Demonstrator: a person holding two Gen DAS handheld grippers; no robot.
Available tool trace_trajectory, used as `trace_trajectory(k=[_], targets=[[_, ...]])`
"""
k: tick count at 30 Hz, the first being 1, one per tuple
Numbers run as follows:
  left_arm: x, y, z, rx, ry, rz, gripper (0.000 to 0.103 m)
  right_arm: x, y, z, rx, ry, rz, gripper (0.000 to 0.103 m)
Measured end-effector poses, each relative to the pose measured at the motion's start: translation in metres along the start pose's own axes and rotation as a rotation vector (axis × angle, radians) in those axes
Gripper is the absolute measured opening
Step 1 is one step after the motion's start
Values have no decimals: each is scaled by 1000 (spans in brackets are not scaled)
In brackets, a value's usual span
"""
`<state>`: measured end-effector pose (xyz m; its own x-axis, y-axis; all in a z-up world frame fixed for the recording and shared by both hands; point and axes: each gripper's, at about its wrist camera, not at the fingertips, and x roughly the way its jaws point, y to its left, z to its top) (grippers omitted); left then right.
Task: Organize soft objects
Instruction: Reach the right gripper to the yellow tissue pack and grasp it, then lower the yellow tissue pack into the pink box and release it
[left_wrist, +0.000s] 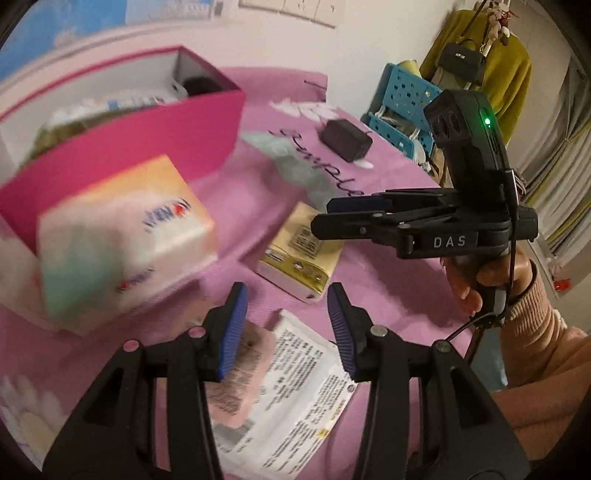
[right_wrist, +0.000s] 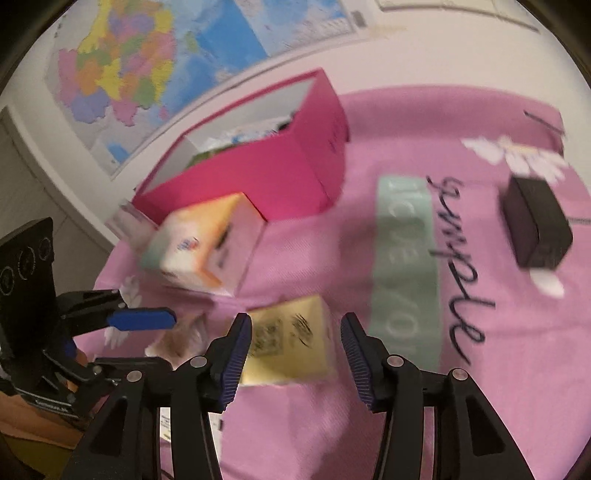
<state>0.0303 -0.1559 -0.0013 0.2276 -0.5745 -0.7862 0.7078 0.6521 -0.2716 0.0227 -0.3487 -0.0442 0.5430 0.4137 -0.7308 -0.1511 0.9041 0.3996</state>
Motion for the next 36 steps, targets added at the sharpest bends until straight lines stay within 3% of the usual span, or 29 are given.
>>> trace_trajectory(k=[5, 11, 19, 29, 36], targets=[[18, -4, 1, -39, 39, -24, 47, 2, -5, -5, 22, -4, 26, 51], [25, -2, -2, -75, 63, -46, 39, 7, -4, -9, 31, -2, 53, 51], [30, 0, 2, -99, 68, -44, 36, 4, 6, -17, 19, -8, 52, 44], [16, -2, 3, -88, 37, -23, 36, -6, 14, -19, 26, -40, 61, 39], [-8, -8, 11, -52, -26, 13, 36, -24, 31, -9, -6, -89, 63, 39]])
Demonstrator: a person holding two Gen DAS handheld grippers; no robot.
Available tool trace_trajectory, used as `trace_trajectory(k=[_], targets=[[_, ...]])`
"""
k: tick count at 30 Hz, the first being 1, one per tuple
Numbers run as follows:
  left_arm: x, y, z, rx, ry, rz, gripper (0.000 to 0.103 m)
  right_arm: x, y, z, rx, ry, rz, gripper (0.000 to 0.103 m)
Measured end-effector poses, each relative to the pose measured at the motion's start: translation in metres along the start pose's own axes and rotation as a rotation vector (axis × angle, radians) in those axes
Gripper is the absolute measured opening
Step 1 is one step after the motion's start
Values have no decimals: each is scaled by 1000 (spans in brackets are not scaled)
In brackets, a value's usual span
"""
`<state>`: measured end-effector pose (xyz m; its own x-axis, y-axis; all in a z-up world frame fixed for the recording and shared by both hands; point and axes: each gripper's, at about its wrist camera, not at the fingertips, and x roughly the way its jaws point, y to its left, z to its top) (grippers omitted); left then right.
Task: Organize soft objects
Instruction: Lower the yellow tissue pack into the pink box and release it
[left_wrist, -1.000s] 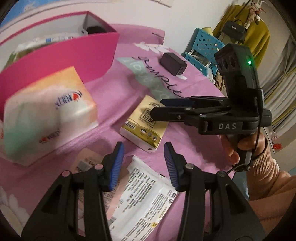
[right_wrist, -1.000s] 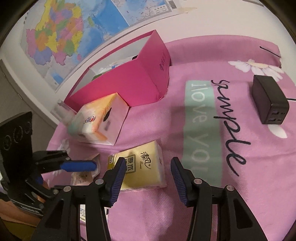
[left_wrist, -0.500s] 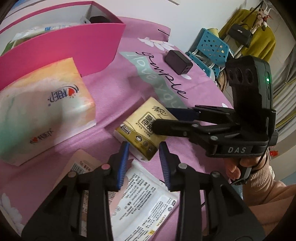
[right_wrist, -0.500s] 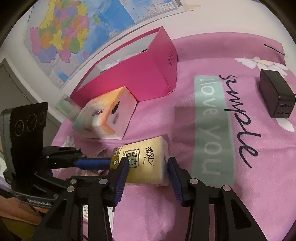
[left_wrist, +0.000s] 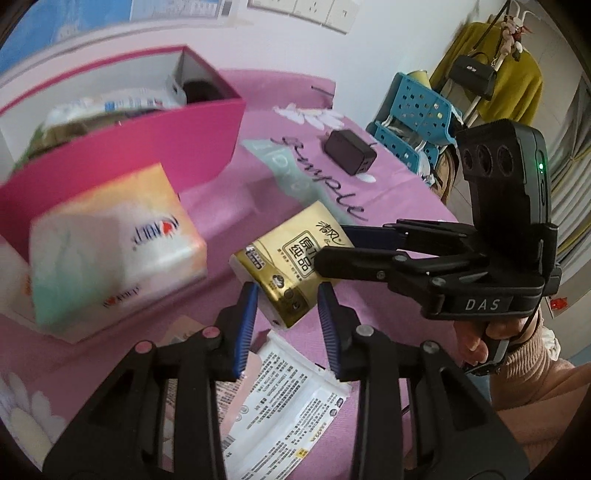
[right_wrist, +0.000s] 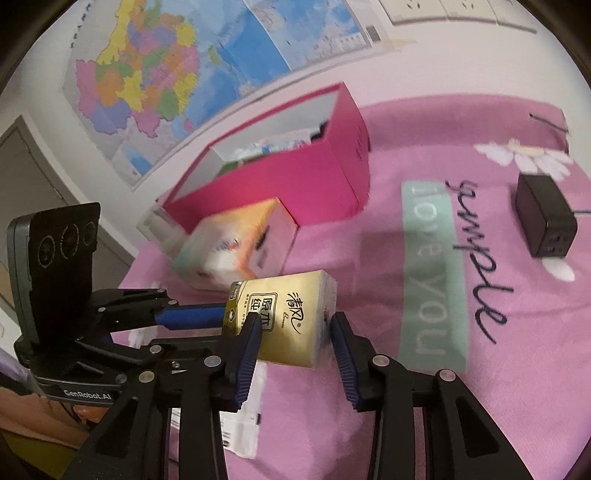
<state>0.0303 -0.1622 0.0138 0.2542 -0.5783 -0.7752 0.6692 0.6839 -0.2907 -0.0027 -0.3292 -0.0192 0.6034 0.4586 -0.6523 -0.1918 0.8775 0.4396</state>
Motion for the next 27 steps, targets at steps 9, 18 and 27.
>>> trace_trajectory(k=[9, 18, 27], targets=[[-28, 8, 24, 12, -81, 61, 36, -7, 19, 36, -71, -57, 27, 39], [-42, 27, 67, 19, -144, 162, 36, -1, 32, 87, -132, -124, 36, 39], [-46, 49, 103, -4, -171, 236, 36, 22, 37, 127, -139, -132, 44, 39]])
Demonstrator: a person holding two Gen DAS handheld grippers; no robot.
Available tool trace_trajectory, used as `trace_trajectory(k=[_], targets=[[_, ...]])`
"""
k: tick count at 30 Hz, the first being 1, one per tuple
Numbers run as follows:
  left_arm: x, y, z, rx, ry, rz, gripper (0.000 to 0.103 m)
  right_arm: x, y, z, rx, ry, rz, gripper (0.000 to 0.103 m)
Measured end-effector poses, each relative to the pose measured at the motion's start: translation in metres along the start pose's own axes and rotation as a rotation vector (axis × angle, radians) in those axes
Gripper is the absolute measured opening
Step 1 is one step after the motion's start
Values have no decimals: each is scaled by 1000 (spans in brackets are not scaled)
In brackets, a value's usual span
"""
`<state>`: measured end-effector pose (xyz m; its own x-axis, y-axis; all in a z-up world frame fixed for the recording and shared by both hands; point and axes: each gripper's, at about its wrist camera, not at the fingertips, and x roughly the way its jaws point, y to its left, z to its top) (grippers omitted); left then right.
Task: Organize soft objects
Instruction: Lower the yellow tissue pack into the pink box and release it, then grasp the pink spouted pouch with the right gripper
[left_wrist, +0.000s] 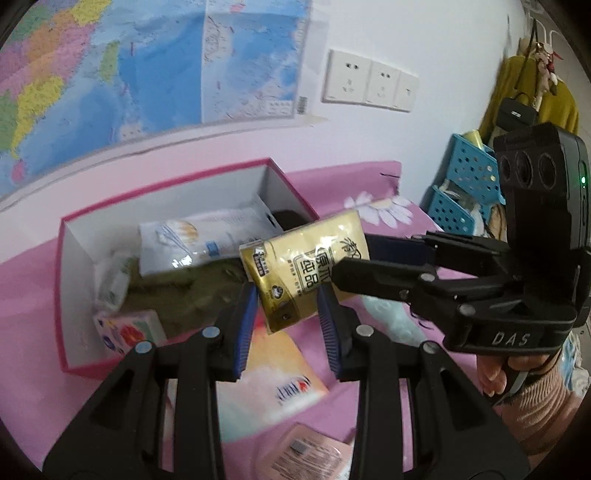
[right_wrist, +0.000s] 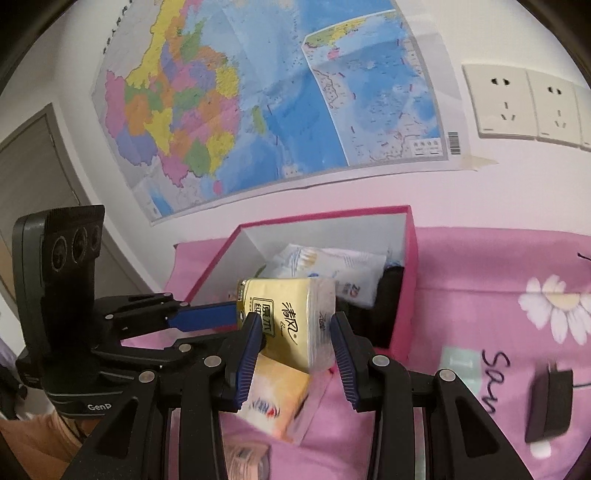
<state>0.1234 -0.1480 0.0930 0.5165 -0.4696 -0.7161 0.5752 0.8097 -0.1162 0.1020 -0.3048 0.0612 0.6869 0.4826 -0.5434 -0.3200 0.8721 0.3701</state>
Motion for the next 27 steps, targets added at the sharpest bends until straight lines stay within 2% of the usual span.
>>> trace_trajectory(k=[7, 13, 17, 21, 27], targets=[[22, 14, 17, -7, 32, 60, 34, 28, -10, 13, 14, 40, -17, 36], [45, 22, 19, -23, 81, 71, 34, 46, -23, 11, 55, 82, -33, 34], [54, 24, 18, -30, 99, 121, 34, 48, -29, 10, 70, 76, -89, 35], [48, 23, 13, -17, 79, 151, 37, 37, -30, 7, 74, 51, -90, 35], [19, 26, -1, -16, 43, 101, 38, 12, -19, -5, 49, 23, -60, 36]])
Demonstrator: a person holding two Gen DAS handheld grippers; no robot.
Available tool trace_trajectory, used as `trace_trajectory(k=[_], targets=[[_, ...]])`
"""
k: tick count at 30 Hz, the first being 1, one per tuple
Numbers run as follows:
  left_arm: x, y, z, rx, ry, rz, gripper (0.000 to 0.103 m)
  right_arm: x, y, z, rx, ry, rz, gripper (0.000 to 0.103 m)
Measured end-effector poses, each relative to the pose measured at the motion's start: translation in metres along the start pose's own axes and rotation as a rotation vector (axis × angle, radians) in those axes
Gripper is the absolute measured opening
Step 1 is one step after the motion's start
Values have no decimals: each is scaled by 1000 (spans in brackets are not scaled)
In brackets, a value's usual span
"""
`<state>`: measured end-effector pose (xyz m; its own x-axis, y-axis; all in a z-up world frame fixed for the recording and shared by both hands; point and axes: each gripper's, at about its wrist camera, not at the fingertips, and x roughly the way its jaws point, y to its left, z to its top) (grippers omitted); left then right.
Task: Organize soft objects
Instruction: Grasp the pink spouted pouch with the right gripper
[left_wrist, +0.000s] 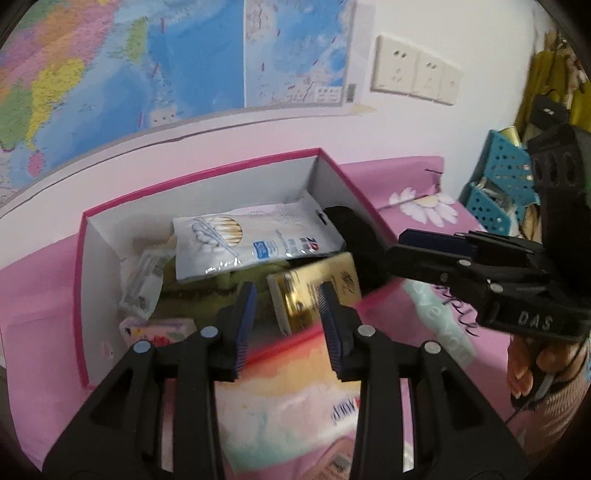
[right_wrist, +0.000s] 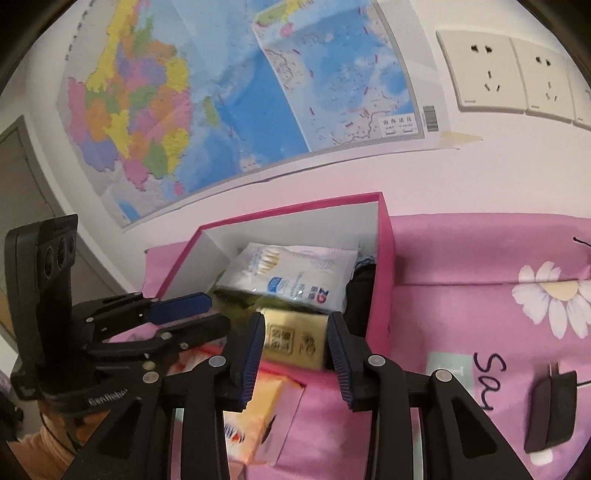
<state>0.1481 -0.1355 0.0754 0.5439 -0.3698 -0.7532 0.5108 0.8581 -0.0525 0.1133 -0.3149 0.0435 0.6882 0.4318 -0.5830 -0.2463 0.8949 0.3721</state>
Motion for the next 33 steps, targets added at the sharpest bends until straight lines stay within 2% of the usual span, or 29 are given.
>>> trace_trajectory(k=[4, 5, 10, 14, 20, 28, 33], targets=[[-29, -6, -22, 28, -44, -32, 41, -20, 9, -15, -23, -14, 40, 37], [-35, -8, -27, 31, -53, -37, 42, -24, 11, -20, -29, -12, 52, 40], [-61, -13, -65, 48, -64, -89, 46, -37, 22, -58, -50, 50, 113, 46], [-64, -13, -100, 36, -15, -119, 46, -32, 28, -95, -59, 146, 136, 49], [-52, -11, -152, -22, 111, -146, 46, -12, 30, -136, -30, 253, 157, 50], [-43, -6, -179, -102, 166, -163, 46, 15, 50, -136, -47, 285, 185, 53], [-36, -9, -184, -111, 194, -178, 46, 35, 54, -140, -47, 321, 180, 54]])
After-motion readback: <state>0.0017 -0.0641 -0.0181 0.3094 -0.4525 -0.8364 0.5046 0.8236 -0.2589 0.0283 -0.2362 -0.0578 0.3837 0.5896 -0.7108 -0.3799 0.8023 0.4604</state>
